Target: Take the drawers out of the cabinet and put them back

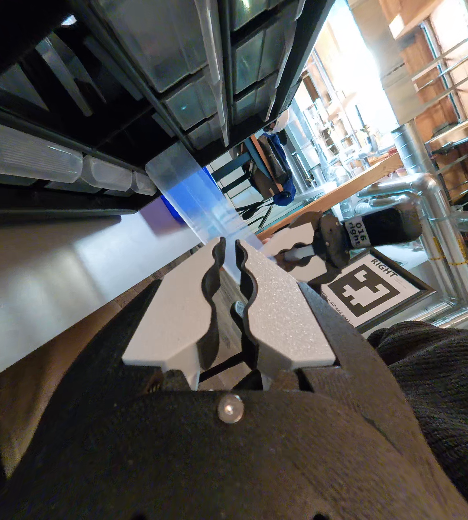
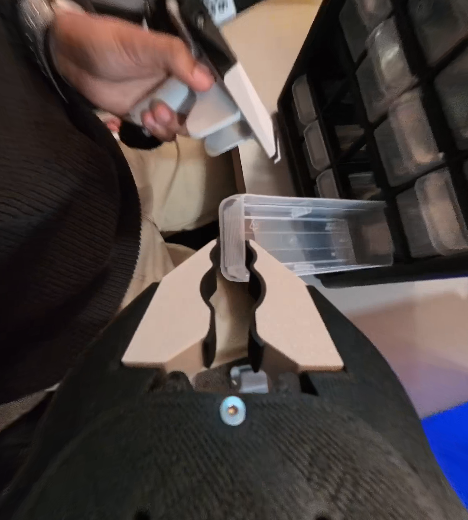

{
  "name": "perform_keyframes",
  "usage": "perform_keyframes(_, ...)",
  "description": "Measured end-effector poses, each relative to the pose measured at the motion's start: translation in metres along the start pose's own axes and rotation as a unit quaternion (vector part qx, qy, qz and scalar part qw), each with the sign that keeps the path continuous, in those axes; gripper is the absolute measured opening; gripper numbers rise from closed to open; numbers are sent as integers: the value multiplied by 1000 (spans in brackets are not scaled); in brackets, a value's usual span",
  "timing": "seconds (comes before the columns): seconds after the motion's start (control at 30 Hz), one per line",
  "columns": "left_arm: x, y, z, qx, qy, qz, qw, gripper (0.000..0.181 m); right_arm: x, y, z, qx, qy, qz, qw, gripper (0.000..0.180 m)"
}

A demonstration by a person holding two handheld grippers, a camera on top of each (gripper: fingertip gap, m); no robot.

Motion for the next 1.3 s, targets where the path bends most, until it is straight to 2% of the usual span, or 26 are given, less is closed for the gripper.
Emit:
perform_keyframes(0.17,1,-1,2,-5,-1,4,1000,4,14,27,-10,126,-90,-82,984,15)
perform_keyframes(0.37,10,0,-5,-17,-58,-6,998,8,16,76,-2,221,-123,-115,961,15)
perform_keyframes(0.5,26,0,-17,-51,-198,-39,978,11,24,143,16,324,-129,-63,935,15)
perform_keyframes(0.6,37,0,-21,-59,-300,-76,949,13,44,187,47,380,-165,65,908,15)
perform_keyframes(0.67,38,0,-20,-67,-337,-93,935,16,65,200,80,363,-226,185,885,14)
perform_keyframes(0.73,35,-2,-18,-69,-353,-113,926,22,84,201,114,333,-306,276,848,14)
perform_keyframes(0.8,31,-3,-17,-71,-352,-129,924,30,97,187,139,292,-349,323,830,14)
perform_keyframes(0.87,28,-2,-18,-67,-352,-150,922,40,109,167,159,211,-386,357,824,12)
perform_keyframes(0.93,28,-1,-19,-60,-366,-163,914,40,118,148,171,151,-406,364,825,12)
perform_keyframes(1.1,32,-2,-17,-53,-415,-186,889,39,135,109,187,73,-454,337,821,12)
perform_keyframes(1.3,28,-2,-16,-60,-409,-191,890,45,154,80,208,34,-500,330,800,13)
Point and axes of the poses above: each gripper's, where its closed fingertips meet, y back along the fingers, z out of its underside, x = y × z across the jaws, the point moved 9 cm from there along y, back along the fingers, and after that the axes turned 2 degrees about z, right-handed, at the moved point
